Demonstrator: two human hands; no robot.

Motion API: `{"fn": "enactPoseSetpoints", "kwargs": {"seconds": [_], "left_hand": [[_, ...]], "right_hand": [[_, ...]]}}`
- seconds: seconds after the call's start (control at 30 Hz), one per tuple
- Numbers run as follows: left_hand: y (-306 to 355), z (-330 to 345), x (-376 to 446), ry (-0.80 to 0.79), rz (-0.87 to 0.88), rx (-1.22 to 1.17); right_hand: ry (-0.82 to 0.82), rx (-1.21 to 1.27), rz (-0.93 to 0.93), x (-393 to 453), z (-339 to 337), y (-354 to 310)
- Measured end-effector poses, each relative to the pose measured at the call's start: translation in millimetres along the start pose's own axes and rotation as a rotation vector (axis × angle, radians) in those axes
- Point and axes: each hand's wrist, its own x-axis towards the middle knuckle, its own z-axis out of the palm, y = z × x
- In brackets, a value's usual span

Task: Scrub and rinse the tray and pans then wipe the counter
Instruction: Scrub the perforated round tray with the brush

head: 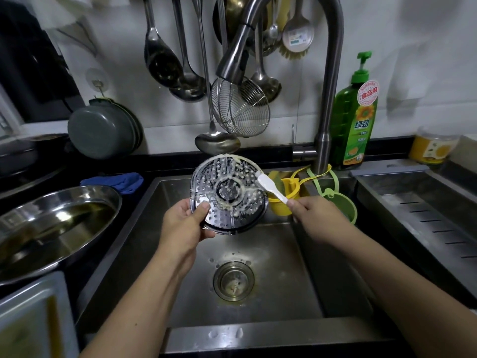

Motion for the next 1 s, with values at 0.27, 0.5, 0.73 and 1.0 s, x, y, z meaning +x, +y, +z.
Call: {"fn": "enactPoseSetpoints", "kwargs": {"seconds": [0.27,0.5,0.73,1.0], "left_hand": [[-1,0,2,-0.030,0.004,0.018],[0,-6,5,0.095,0.053,-0.023],[-5,1,4,0.039,0.047,0.017],[-3,-1,4,0.066,0.021,-0.023]], "right_hand": [[-0.003,0.039,0.036,-3,-6,-8],[-0.255,-0.031,0.051,-17,-7,-11],[-0.069,0.031,0.069,-5,-3,-7],[-0.047,0.013,0.072,-6,4,-12]]}}
